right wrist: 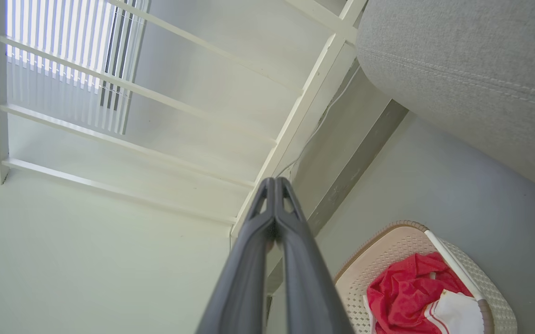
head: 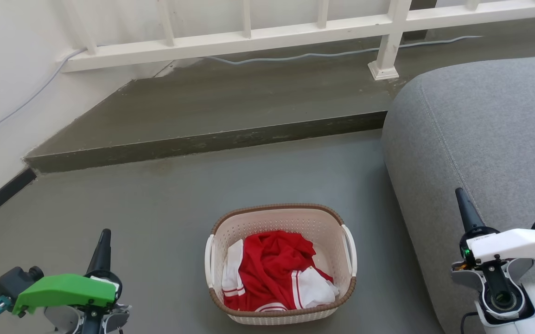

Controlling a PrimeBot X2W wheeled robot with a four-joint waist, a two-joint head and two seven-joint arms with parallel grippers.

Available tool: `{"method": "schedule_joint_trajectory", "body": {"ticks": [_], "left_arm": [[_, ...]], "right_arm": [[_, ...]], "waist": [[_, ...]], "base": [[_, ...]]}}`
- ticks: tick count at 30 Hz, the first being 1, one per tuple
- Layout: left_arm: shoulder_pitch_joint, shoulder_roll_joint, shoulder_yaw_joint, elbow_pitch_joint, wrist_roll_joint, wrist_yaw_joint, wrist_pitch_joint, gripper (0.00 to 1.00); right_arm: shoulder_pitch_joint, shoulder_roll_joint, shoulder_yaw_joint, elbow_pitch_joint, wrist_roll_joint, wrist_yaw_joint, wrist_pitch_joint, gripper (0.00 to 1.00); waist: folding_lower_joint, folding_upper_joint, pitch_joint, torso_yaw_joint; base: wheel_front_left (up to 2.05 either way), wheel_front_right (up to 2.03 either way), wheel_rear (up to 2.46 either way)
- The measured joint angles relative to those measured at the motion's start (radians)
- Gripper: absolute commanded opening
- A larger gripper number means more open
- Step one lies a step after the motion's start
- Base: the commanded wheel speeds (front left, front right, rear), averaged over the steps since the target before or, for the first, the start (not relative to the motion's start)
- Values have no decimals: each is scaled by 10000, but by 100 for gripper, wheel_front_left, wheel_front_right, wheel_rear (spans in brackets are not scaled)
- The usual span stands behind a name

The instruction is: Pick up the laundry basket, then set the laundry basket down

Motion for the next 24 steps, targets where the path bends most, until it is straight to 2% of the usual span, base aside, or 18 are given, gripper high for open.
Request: {"method": "schedule_joint_trajectory", "body": {"ticks": [24], "left_arm": [[-34,-19,610,-2,-2685,-211,790,0]], "right_arm": [[-20,297,-970,4,2654,330,763,0]], "waist": [[0,0,-70,60]], "base": [[0,0,0]]}}
